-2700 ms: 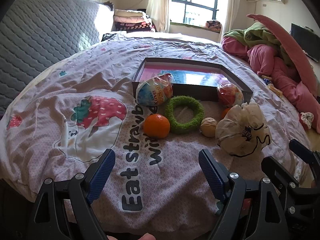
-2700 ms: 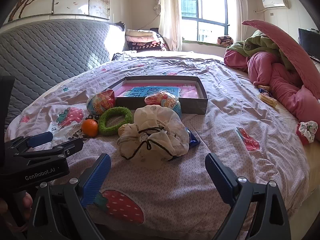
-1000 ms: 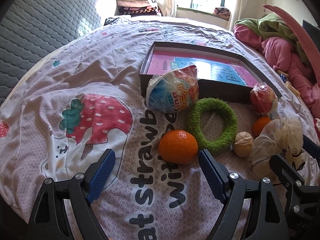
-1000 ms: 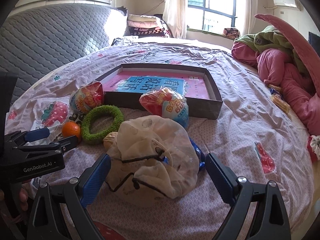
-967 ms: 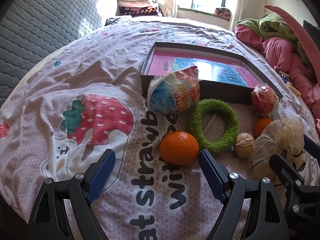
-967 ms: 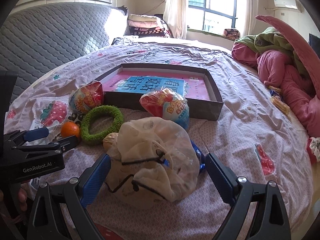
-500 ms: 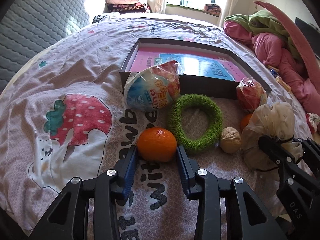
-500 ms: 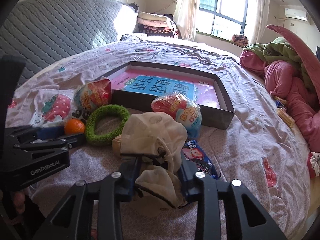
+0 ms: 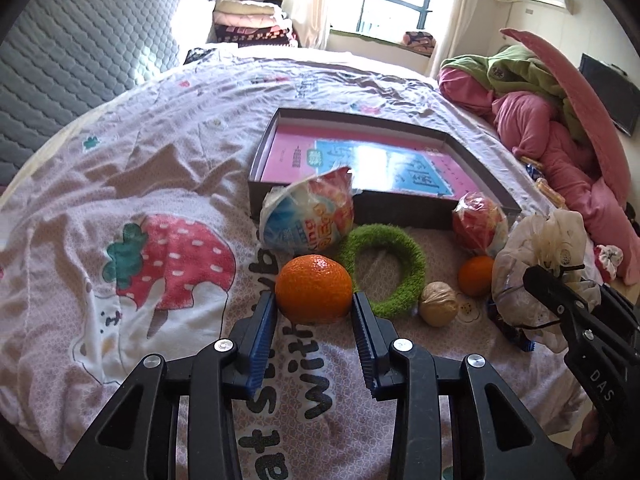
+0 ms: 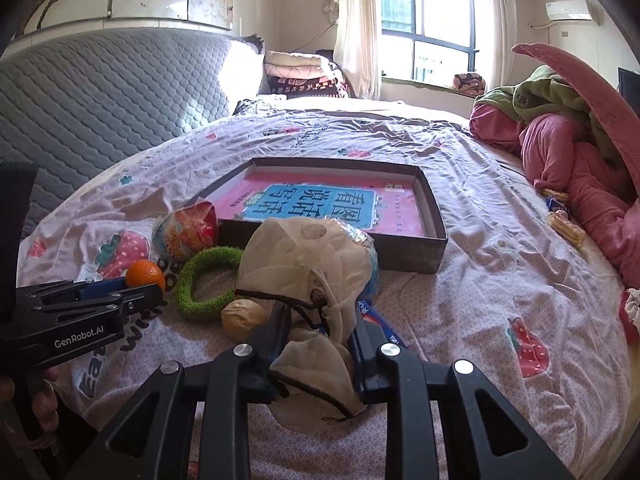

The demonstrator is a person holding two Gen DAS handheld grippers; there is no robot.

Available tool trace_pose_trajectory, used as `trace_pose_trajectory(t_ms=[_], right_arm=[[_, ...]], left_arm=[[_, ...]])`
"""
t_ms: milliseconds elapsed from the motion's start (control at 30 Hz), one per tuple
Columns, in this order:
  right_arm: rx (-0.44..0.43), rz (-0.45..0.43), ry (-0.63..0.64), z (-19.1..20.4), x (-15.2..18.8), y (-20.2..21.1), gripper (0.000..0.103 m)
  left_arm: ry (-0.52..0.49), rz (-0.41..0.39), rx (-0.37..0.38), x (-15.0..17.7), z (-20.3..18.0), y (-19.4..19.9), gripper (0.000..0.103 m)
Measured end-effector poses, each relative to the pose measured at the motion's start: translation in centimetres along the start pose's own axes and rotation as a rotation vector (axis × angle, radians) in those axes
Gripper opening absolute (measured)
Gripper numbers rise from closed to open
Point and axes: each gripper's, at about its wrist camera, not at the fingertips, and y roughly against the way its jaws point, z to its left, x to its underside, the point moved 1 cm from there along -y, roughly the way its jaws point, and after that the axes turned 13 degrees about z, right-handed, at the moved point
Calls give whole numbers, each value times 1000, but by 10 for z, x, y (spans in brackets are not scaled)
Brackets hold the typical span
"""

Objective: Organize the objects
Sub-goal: 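Lift the tangerine with the left tool while the right tool lifts the mesh bag over the box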

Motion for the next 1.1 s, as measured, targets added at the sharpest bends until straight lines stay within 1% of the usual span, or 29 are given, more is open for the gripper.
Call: trace_pose_trajectory(t_ms=[100,167,433,633,933,1100], right_arm=[[-6,-11,-11,-3,-3,6,27],[-12,-15,-10,-3,-7,8,27],[-19,-71,-24,-5,-28,19,27],[-19,-107,-47,-12,-46,18,27],[-10,-135,-85,-24,-74,11,27],[2,-149,-77,-25,-89,6,27]], left_arm=[[-17,-14,-7,-5,-5,7,39],[-14,-18,4,-10,-7,10,39],[-23,-58,12,-35,-16,14,39],[-36,-82,14,-56,-21,15,39],[-42,-109,23,-90,-28,13,39],[-48,-125,13,-112,-29,12,39]])
